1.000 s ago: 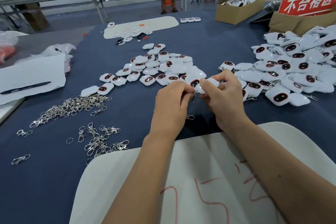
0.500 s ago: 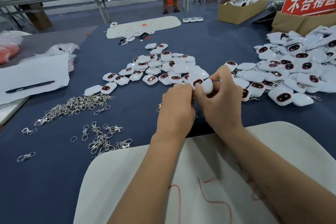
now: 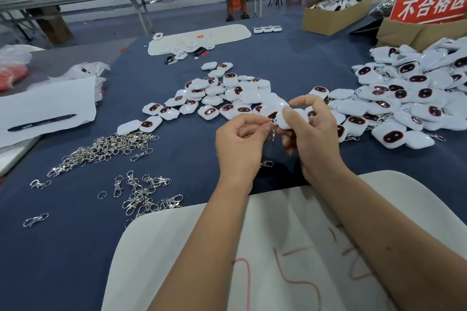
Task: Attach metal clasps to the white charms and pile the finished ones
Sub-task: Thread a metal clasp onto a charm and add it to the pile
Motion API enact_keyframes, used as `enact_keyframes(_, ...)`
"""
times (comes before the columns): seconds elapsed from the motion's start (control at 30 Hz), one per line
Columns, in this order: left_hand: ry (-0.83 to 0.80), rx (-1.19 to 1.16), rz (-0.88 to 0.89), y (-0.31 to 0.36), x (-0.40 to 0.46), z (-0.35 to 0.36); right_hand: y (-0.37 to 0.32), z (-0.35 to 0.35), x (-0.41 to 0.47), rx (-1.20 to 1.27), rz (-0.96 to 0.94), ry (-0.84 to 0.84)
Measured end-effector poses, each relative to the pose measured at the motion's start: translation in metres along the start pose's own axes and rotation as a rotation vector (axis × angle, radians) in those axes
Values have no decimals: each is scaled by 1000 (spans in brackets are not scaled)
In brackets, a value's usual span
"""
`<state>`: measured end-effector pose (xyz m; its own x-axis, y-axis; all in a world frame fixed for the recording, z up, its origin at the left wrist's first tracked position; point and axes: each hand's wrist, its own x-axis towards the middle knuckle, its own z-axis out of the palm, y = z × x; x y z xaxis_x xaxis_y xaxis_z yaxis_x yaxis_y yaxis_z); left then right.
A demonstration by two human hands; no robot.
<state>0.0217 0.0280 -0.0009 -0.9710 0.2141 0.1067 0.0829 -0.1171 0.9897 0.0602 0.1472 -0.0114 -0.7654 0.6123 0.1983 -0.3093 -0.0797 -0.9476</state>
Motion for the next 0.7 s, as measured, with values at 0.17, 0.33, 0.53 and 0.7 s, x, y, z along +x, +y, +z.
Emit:
enact_keyframes(0.17, 28, 337, 310, 0, 3, -7, -1, -2, 0, 70, 48, -95)
enact_keyframes(0.33, -99, 688, 582, 2, 6, -14, 2, -2, -2, -31, -2, -91)
enact_keyframes(0.53, -120, 640, 453, 4, 4, -16, 3, -1, -2, -71, -11, -87)
enact_keyframes(0.7, -69, 114, 44, 0, 3, -2, -2, -2, 0, 161, 56, -120)
